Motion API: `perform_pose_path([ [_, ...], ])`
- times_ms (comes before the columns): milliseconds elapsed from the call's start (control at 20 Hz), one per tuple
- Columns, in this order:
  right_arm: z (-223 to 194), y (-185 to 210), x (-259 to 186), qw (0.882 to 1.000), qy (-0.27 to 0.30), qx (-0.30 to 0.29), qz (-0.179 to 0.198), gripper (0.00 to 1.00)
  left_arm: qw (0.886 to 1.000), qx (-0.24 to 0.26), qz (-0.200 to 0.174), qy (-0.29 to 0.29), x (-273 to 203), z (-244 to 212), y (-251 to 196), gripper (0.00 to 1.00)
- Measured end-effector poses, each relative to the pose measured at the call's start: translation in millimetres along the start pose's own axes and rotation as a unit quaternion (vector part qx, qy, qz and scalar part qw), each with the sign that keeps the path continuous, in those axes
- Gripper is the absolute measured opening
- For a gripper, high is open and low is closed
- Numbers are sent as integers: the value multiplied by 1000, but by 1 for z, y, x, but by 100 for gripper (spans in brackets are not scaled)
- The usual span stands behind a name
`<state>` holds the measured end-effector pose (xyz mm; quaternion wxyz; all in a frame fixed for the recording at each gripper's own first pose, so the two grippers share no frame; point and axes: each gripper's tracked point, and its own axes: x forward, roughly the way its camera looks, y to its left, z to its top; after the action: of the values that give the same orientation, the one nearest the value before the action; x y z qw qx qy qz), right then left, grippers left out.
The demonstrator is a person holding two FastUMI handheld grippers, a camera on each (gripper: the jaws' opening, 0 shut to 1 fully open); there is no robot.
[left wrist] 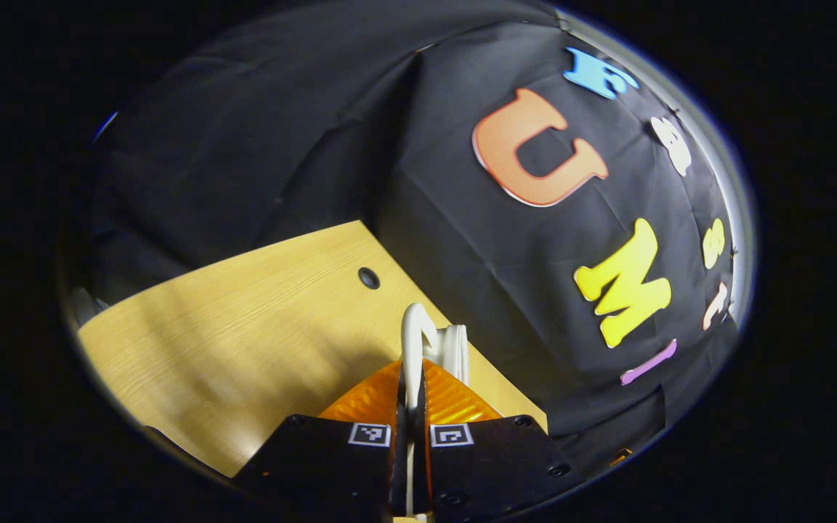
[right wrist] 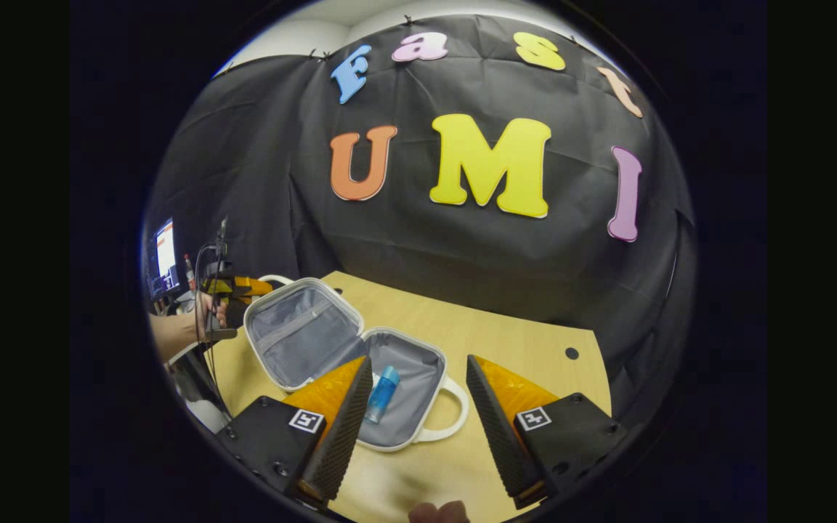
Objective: First open the suitcase, pack the skin care products into it, and then close the suitcase.
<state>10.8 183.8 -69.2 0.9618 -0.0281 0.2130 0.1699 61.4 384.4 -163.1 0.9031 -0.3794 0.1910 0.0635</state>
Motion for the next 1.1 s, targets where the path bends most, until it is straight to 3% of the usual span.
perform_pose_path([
  [200, 4, -19, -17, 1000, -22, 13, -7, 77, 995, 100, -20, -16, -27, -6, -73, 6],
  [500, 4, -55, -44, 997, -53, 30, -37, 78, 977, 207, -37, -42, -41, -50, -178, 6],
  [1100, -29, -166, -82, 992, -41, 46, -107, 78, 949, 308, 44, -58, -1, -168, -263, 6],
])
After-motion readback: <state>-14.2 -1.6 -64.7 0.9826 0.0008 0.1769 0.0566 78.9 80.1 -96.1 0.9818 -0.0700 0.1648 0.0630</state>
